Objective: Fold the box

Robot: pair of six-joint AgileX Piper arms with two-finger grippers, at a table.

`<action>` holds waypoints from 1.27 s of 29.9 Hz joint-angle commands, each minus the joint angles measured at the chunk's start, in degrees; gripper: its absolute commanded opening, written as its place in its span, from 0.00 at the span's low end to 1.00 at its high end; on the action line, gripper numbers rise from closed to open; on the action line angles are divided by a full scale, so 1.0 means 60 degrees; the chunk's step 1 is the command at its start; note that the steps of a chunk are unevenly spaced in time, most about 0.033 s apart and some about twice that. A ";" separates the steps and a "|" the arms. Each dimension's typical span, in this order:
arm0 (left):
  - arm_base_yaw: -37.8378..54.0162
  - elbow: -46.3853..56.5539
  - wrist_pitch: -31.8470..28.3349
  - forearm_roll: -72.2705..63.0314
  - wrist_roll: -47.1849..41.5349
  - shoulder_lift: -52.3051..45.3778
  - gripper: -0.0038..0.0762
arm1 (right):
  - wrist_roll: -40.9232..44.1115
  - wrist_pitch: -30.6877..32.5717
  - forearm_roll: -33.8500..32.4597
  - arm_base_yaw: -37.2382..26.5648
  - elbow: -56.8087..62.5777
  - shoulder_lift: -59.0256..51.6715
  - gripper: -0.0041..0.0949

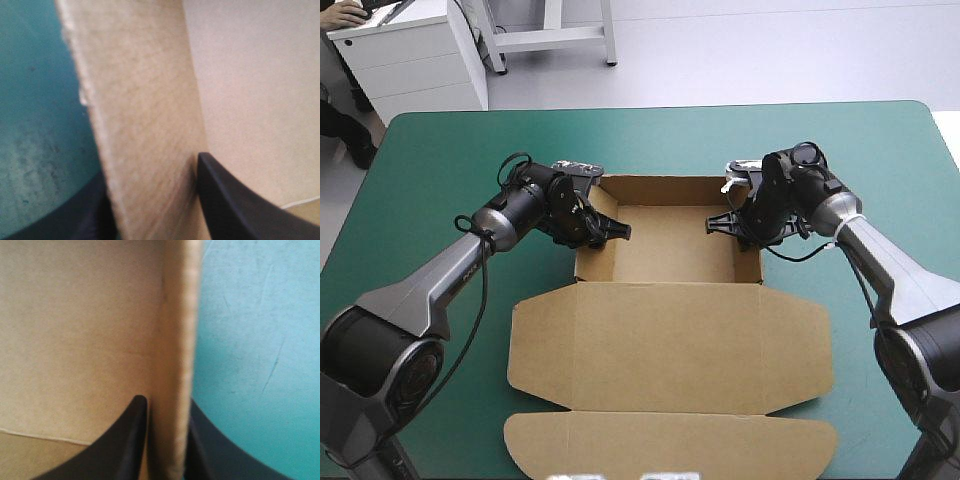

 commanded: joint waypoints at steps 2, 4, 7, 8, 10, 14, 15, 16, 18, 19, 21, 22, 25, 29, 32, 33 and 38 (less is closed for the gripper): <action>-0.0046 -0.0323 -0.0371 -0.0112 -0.0202 -0.0467 0.66 | -0.0265 -0.0193 0.0184 -0.0022 -0.0240 -0.0510 0.64; -0.0046 -0.0323 -0.0328 -0.0130 -0.0218 -0.0467 0.66 | -0.0224 -0.0334 0.0184 -0.0022 -0.0240 -0.0510 0.78; -0.0046 -0.0323 -0.0236 -0.0107 -0.0218 -0.0467 0.66 | -0.0187 -0.0371 0.0184 -0.0022 -0.0240 -0.0510 0.85; -0.0046 -0.0323 -0.0236 -0.0084 -0.0237 -0.0467 0.66 | -0.0170 -0.0371 0.0184 -0.0022 -0.0240 -0.0510 0.85; -0.0046 -0.0368 -0.0268 0.0181 -0.0238 -0.0467 0.66 | -0.0144 -0.0409 0.0097 -0.0022 -0.0240 -0.0510 0.85; -0.0046 -0.0979 0.0284 0.0995 -0.0238 -0.0467 0.66 | 0.0006 -0.0531 -0.0074 -0.0022 -0.0261 -0.0527 0.85; -0.0046 -0.1240 0.0475 0.1139 -0.0238 -0.0467 0.66 | 0.0043 -0.0601 -0.0074 -0.0042 -0.0305 -0.0527 0.85; -0.0046 -0.1483 0.0652 0.1195 -0.0238 -0.0467 0.66 | 0.0125 -0.0601 -0.0074 -0.0042 -0.0391 -0.0527 0.85; -0.0046 -0.2108 0.1159 0.1323 -0.0197 -0.0467 0.66 | 0.0141 -0.0463 -0.0074 -0.0042 -0.0666 -0.0527 0.85; -0.0046 -0.2370 0.1364 0.1364 -0.0197 -0.0467 0.65 | 0.0141 -0.0322 -0.0093 -0.0086 -0.0863 -0.0527 0.85; -0.0046 -0.3040 0.1871 0.1472 -0.0197 -0.0467 0.61 | 0.0141 0.0007 -0.0110 -0.0129 -0.1264 -0.0546 0.85; -0.0046 -0.3362 0.2085 0.1547 -0.0197 -0.0467 0.57 | 0.0127 0.0226 -0.0131 -0.0154 -0.1517 -0.0565 0.85; -0.0046 -0.4263 0.2838 0.1794 0.0106 -0.0467 0.30 | 0.0127 0.0721 -0.0300 -0.0205 -0.2159 -0.0752 0.85; -0.0046 -0.4845 0.3114 0.2052 0.1063 -0.0627 0.05 | -0.0142 0.1508 -0.0397 -0.0205 -0.2830 -0.1224 0.85; -0.0046 -0.4845 0.3114 0.2192 0.1063 -0.1006 0.05 | -0.0156 0.1508 -0.0587 -0.0205 -0.2820 -0.1814 0.85; -0.0046 -0.4787 0.3114 0.2133 0.1063 -0.1176 0.05 | -0.0136 0.1508 -0.0587 -0.0205 -0.2820 -0.2014 0.85; -0.0046 -0.4271 0.3114 0.1541 0.1063 -0.2244 0.05 | 0.0000 0.1508 -0.0587 -0.0205 -0.2671 -0.2750 0.85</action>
